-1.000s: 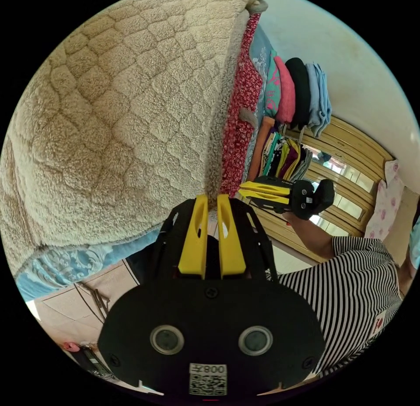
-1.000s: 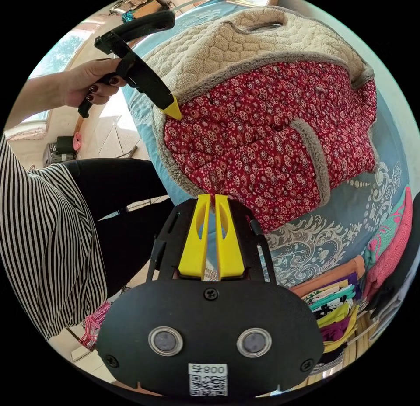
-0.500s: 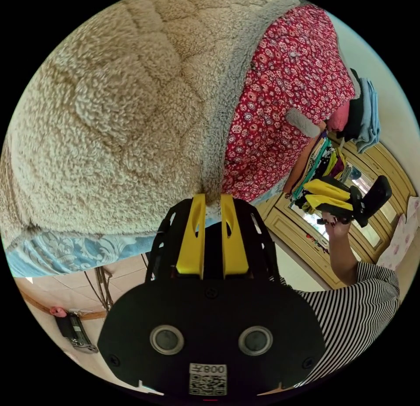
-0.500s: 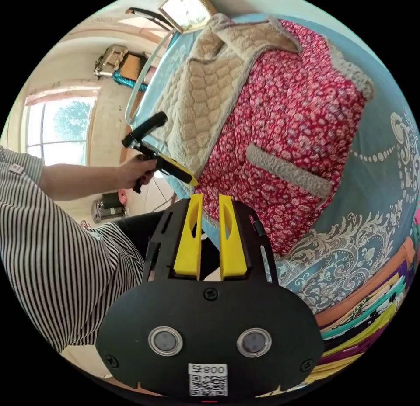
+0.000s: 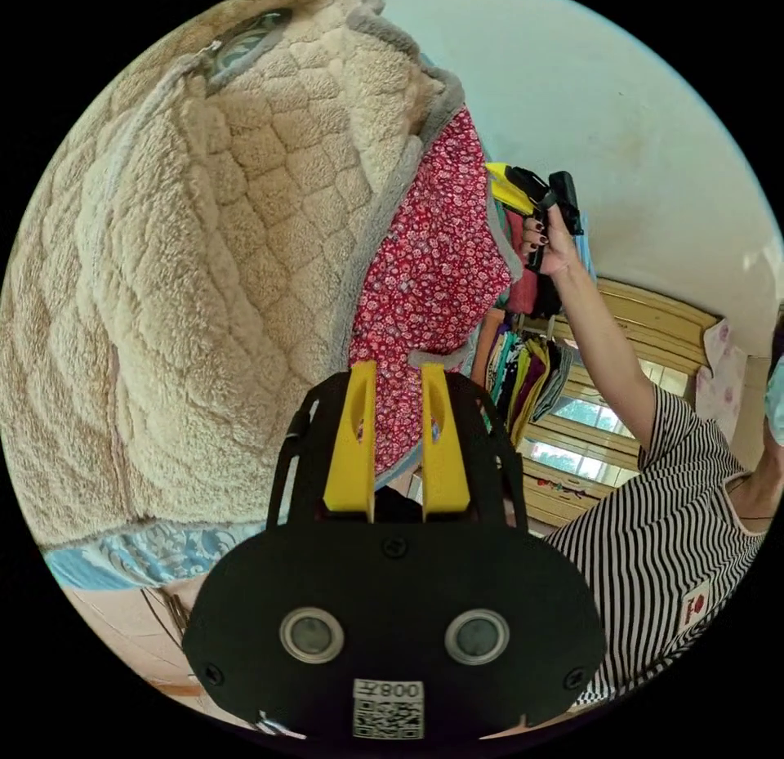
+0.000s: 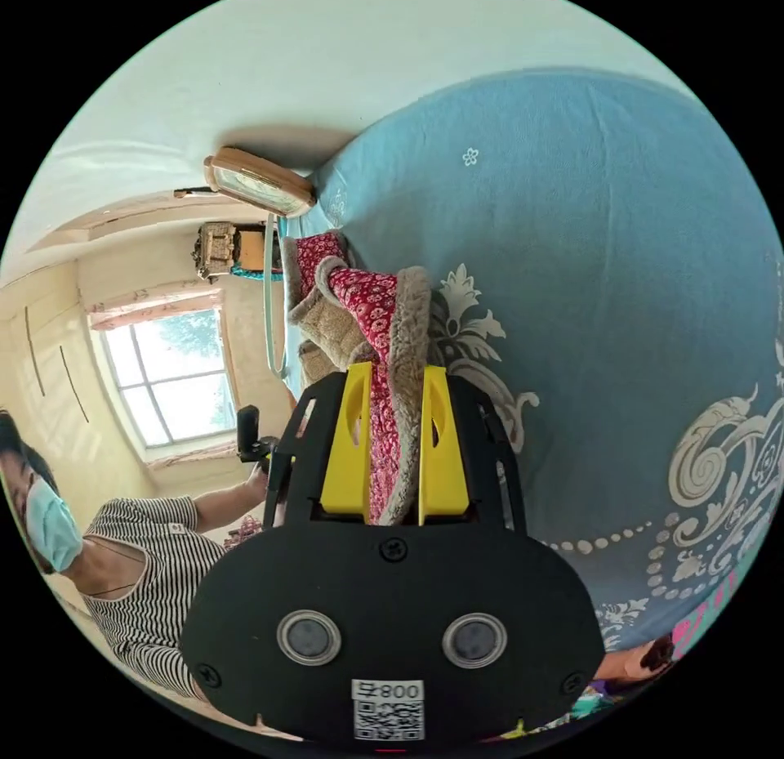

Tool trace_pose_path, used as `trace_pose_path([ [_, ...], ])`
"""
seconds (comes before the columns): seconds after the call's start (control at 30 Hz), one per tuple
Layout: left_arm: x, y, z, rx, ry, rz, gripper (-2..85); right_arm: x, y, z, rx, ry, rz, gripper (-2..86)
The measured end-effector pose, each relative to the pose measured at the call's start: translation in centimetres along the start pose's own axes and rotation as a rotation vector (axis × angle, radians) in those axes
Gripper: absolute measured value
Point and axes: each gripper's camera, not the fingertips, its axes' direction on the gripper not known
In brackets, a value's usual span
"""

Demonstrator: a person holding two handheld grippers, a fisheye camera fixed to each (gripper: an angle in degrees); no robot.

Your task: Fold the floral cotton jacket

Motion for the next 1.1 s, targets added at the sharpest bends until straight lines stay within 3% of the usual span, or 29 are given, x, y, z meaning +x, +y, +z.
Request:
trace_pose_path([
  [0.13,1.5,-6.1,-2.6,0.133,0.122,0.083,13.2,-0.8,2.6,-1.6,0.058,-0.345,-0.202,3.8],
  [0.3,1.4,-12.1,-5.8,0.260,0.278,0.113,17.0,-2.4,5.9,-1.9,0.034,-0.447,-0.309,2.8],
  [0.4,1.6,-14.2,-6.3,0.210,0.339,0.171,15.7,-1.2,6.4,-2.7,0.079,-0.470,-0.291,2.5],
  [0.67,-0.6,-12.5,-10.1,0.338,0.536,0.152,14.7,1.8,7.1,-4.3,0.097,-0.541,-0.239,2.7],
  [0.73,-0.8,-12.6,-10.9,0.363,0.508,0.137,13.9,2.0,7.2,-4.5,0.102,-0.556,-0.233,2.9],
  [0.83,1.1,-14.1,-10.5,0.236,0.461,0.210,8.7,1.4,6.9,-4.4,0.076,-0.501,-0.234,3.3],
  [0.97,3.4,-14.3,-11.4,0.216,0.434,0.290,5.3,-0.1,6.8,-5.3,0.045,-0.367,-0.262,4.8],
  [1.1,4.7,-13.6,-12.5,0.203,0.497,0.341,4.3,-1.0,7.2,-10.6,0.240,-0.041,-0.268,7.5],
])
